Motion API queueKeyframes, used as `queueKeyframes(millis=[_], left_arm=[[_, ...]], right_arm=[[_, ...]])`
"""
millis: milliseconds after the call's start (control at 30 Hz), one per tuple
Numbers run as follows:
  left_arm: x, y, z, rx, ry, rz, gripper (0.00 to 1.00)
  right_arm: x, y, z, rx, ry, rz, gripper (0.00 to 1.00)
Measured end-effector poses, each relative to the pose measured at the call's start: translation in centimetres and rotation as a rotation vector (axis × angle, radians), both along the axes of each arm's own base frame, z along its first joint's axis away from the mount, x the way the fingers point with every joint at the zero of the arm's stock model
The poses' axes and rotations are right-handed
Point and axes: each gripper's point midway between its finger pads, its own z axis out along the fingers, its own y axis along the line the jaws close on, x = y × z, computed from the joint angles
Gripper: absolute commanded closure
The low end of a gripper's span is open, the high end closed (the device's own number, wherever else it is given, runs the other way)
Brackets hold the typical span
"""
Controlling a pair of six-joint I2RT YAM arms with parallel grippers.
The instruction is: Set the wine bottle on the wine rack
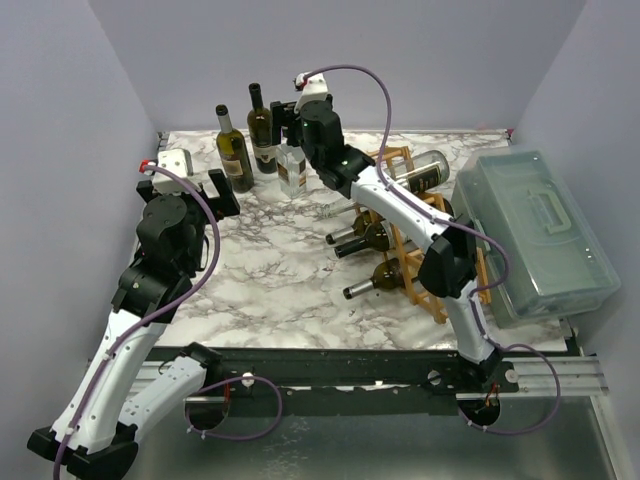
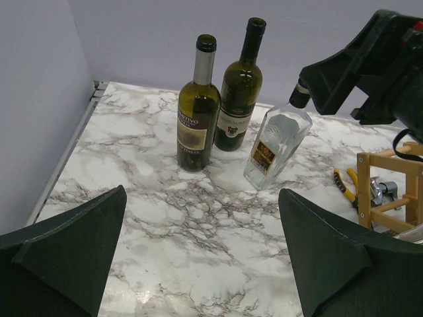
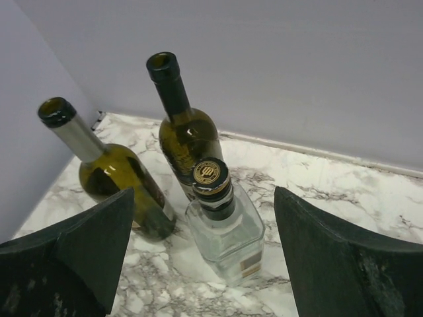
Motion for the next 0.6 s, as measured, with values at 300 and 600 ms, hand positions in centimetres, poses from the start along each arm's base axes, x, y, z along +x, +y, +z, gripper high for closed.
queueKeyframes(millis=[300,600], left_arm=[[-0.1,0.1,0.1,0.001,-0.005,0.004,0.01],[-0.1,0.3,0.2,0.004,-0.005,0.013,0.01]], right_arm=[[3.0,0.4,-4.9,-0.101,0.025,-0.002,0.2],[4.2,1.3,-8.0,-0.141,0.031,0.006,0.36]])
